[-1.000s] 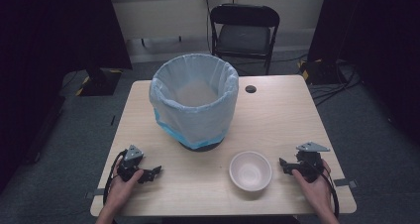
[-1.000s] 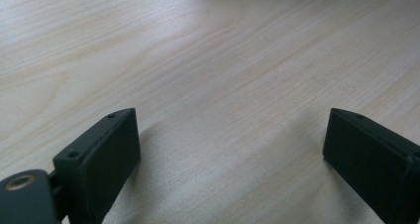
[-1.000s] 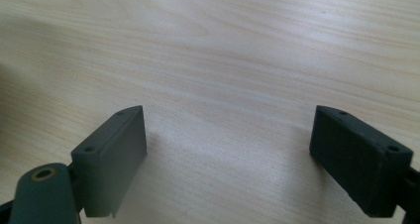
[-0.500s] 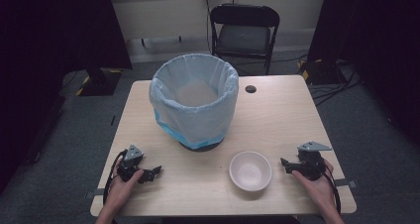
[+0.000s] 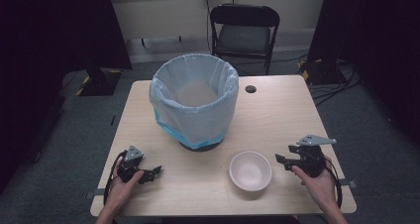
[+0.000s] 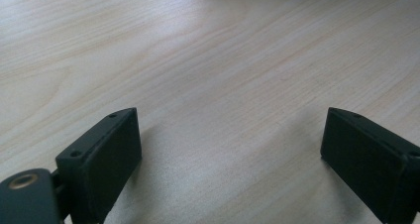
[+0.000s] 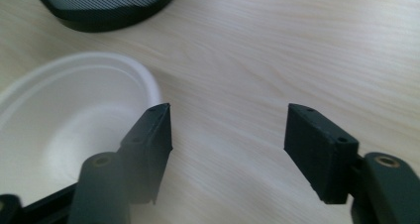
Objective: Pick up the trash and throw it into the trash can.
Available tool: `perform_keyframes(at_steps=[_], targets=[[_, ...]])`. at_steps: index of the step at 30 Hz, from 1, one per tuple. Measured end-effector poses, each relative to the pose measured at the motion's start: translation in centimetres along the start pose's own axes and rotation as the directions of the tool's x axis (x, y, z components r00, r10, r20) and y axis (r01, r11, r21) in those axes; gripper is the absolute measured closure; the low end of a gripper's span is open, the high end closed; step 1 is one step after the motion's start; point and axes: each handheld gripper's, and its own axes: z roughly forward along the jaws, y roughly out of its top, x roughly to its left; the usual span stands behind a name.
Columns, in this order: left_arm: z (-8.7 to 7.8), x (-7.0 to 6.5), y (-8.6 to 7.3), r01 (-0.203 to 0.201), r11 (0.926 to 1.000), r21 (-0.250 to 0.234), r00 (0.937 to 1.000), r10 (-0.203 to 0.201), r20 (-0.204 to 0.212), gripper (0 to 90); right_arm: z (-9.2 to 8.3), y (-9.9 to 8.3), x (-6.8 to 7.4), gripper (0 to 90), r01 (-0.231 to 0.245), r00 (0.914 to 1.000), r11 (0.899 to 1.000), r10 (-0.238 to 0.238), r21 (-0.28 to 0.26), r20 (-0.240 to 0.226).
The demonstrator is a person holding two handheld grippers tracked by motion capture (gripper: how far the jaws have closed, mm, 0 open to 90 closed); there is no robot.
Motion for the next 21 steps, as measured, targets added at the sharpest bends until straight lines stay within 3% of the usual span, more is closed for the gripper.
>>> perform_keyframes(at_steps=[1, 5, 8, 10, 13, 17, 21], targets=[[0.0, 0.0, 0.0, -0.002, 1.0000, 0.002, 1.0000, 0.002, 0.001, 8.6, -0.1, 0.6, 0.5, 36.4, 0.020, 0.9993, 1.000, -0.020, 0.009, -0.032], [-0.1, -0.2, -0.1, 0.002, 1.0000, -0.001, 1.0000, -0.002, 0.005, 8.8, 0.3, 1.8, 2.1, 38.1, 0.063, 0.9957, 0.998, -0.062, 0.016, -0.070], [-0.1, -0.2, -0.1, 0.000, 1.0000, 0.000, 1.0000, 0.000, 0.005, 8.9, 1.5, 2.0, 2.9, 35.1, 0.089, 0.9889, 0.995, -0.084, 0.036, -0.122], [-0.1, -0.2, -0.1, 0.001, 1.0000, -0.002, 1.0000, -0.001, 0.005, 8.8, 2.9, 2.0, 3.6, 33.6, 0.114, 0.9857, 0.990, -0.103, 0.082, -0.133], [-0.1, -0.1, -0.1, -0.005, 1.0000, -0.001, 1.0000, 0.005, 0.006, 8.7, 3.7, 2.0, 3.8, 32.8, 0.123, 0.9848, 0.986, -0.108, 0.108, -0.136], [-0.1, -0.1, -0.1, -0.009, 1.0000, 0.001, 0.9999, 0.009, 0.008, 8.5, 4.8, 1.6, 3.5, 24.3, 0.140, 0.9844, 0.982, -0.124, 0.125, -0.125], [-0.1, -0.1, -0.1, -0.012, 0.9999, 0.002, 0.9998, 0.012, 0.013, 8.2, 5.8, 1.3, 2.9, 33.0, 0.120, 0.9836, 0.979, -0.095, 0.163, -0.153]])
